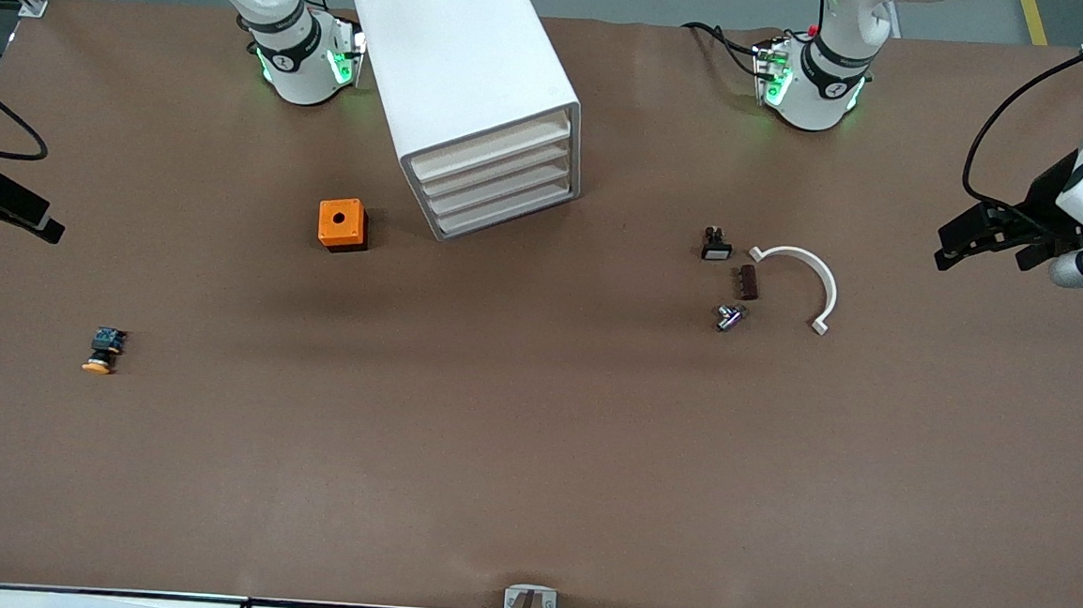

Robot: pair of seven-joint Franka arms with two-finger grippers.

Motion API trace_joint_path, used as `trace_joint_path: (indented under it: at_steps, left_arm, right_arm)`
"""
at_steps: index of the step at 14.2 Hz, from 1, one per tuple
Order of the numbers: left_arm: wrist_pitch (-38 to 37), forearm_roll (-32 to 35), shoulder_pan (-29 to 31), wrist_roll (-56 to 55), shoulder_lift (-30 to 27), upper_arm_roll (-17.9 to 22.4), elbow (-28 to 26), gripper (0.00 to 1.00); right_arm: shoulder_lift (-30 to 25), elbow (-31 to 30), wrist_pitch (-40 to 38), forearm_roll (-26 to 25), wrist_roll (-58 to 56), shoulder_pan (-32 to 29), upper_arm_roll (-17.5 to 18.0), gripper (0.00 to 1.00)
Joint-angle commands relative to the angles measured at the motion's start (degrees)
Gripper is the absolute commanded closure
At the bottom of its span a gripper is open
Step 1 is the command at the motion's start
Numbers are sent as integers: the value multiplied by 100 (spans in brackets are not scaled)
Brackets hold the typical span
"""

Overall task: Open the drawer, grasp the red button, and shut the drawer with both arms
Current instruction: 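Move the left gripper from rest toward the white drawer cabinet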

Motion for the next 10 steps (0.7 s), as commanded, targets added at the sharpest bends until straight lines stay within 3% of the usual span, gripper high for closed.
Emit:
trace_joint_path:
  at_steps: [1,10]
  left_arm:
    - [-33,34,-2,96,129,-26,129,0]
    - [-111,25,-55,96,340,-69,120,0]
  right_arm:
    - [-39,11,-12,-107,1,-20,41,0]
    - [75,-16,-21,-116,1,-99,32,0]
